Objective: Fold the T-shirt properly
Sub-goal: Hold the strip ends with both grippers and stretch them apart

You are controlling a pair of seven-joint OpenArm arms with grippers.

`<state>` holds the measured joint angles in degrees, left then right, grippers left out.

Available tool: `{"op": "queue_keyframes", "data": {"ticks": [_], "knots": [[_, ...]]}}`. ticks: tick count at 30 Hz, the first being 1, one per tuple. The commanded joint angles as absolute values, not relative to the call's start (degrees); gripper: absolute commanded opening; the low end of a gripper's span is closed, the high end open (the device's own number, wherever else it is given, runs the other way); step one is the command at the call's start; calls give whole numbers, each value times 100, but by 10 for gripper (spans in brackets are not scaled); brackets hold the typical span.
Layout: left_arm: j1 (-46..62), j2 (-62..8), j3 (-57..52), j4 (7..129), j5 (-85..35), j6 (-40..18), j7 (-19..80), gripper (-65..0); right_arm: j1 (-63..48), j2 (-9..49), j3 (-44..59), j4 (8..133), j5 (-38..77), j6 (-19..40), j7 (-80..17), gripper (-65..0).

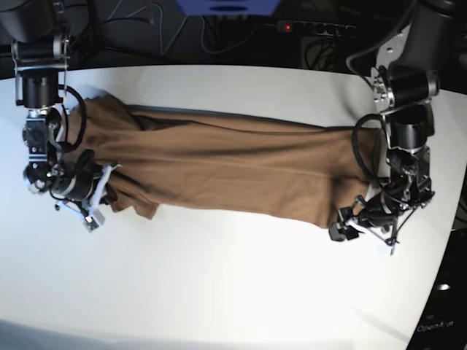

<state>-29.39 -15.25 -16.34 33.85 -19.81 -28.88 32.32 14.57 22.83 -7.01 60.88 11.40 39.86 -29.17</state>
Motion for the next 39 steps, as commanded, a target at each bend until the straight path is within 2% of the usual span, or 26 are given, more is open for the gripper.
{"op": "queue_keyframes", "data": {"ticks": [1, 9, 11, 14, 17, 19, 26, 39], "knots": [[-2958, -1552, -1613, 3327, -1701, -2730, 3538, -206, 1596, 2369, -673, 6185, 1174, 4000, -2844, -641], [-3020, -1314, -1613, 3310, -549, -2730, 3565, -210, 1596, 2360, -673, 6176, 1174, 4000, -2844, -641], [-3020, -1270, -1622, 3301, -259, -2747, 3565, -234, 1596, 2360, -673, 6185, 1174, 4000, -2844, -641], [-3020, -1262, -1631, 3301, -48, -2738, 3565, -362, 1596, 2360, -673, 6176, 1174, 4000, -2844, -641], [-3020, -1279, -1622, 3301, -22, -2738, 3565, -539, 1596, 2360, -673, 6176, 1174, 4000, -2844, -641], [-3020, -1297, -1622, 3301, -22, -2756, 3574, -614, 1596, 2352, -673, 6176, 1174, 4000, -2844, -641], [-3011, -1305, -1666, 3600, -84, -2791, 3987, -610, 1596, 2334, -664, 6176, 1174, 4000, -2853, -641], [-2255, -1103, -1684, 6229, -92, -2791, 4453, -610, 1596, 2273, -673, 6193, 1174, 4000, -2967, -641]]}}
